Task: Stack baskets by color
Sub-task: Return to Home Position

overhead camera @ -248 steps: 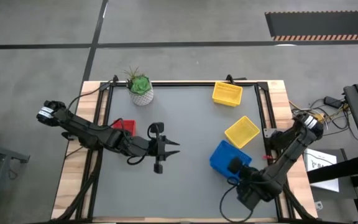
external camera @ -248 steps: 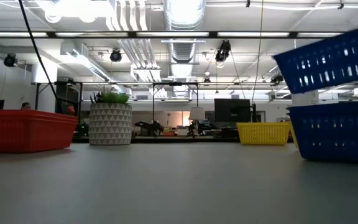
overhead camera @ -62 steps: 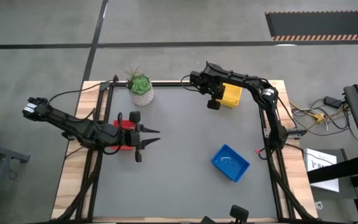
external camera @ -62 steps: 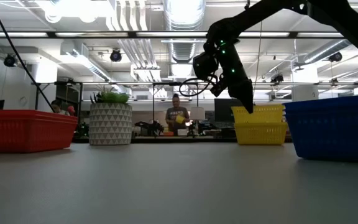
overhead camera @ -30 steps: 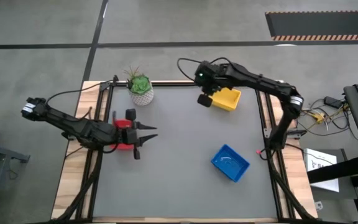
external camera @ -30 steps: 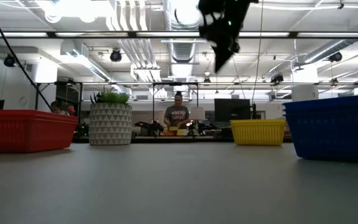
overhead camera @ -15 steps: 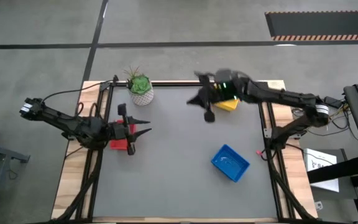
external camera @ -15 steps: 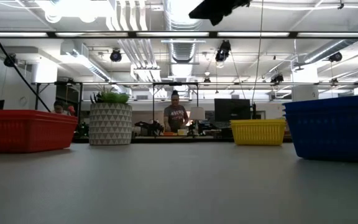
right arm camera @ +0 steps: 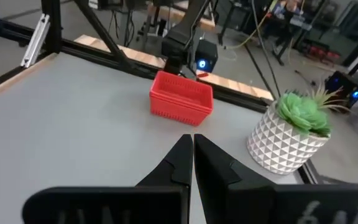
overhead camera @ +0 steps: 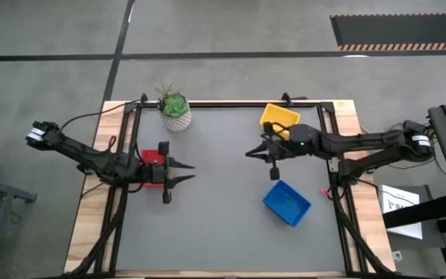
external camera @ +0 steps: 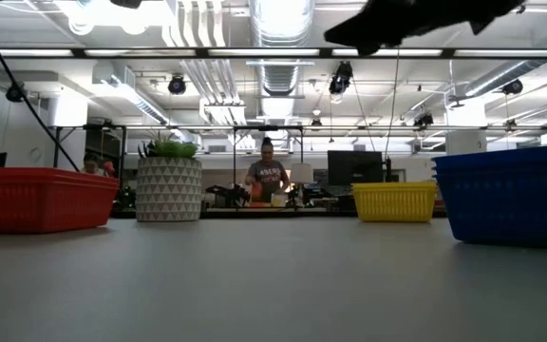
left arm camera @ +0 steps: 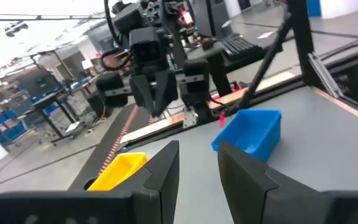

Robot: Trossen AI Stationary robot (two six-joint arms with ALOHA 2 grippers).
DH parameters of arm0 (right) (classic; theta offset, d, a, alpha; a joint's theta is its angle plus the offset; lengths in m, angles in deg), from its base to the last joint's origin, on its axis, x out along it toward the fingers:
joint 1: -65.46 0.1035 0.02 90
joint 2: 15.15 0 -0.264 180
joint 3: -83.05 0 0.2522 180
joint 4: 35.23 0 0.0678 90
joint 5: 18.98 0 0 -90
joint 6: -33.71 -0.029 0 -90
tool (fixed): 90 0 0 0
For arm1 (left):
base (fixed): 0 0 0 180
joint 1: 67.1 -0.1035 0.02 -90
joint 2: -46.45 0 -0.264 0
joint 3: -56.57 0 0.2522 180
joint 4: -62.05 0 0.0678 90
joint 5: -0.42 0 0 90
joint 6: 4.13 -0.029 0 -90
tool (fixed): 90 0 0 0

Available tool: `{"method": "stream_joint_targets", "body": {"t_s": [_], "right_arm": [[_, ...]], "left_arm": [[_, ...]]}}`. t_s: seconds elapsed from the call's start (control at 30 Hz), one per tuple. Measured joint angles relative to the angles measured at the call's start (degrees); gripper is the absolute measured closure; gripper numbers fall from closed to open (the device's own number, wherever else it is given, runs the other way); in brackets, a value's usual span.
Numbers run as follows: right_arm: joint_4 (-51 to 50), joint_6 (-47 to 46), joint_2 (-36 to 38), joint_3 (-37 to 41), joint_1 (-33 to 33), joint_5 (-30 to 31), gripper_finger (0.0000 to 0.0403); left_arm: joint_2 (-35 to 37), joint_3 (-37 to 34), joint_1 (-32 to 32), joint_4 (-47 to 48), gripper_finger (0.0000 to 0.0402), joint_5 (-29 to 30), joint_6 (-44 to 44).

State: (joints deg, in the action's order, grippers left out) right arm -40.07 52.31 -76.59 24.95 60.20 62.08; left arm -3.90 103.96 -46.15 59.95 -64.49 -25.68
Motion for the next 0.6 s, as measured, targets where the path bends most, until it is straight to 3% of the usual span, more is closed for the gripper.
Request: {"method": "stream_joint_targets", "body": {"t_s": [0.33,0.6], "right_arm": [[7.22,0.48,12.84,14.38,0.01,-0.1,0.0394],[6.87,0.75,24.28,22.48,0.01,-0.16,0.0394]], "left_arm": [[9.63,-8.46,0.04,-0.61,0.0307,-0.27,5.68],[17.82,-15.06,0.07,-2.91,0.0307,-0.32,6.23]]}}
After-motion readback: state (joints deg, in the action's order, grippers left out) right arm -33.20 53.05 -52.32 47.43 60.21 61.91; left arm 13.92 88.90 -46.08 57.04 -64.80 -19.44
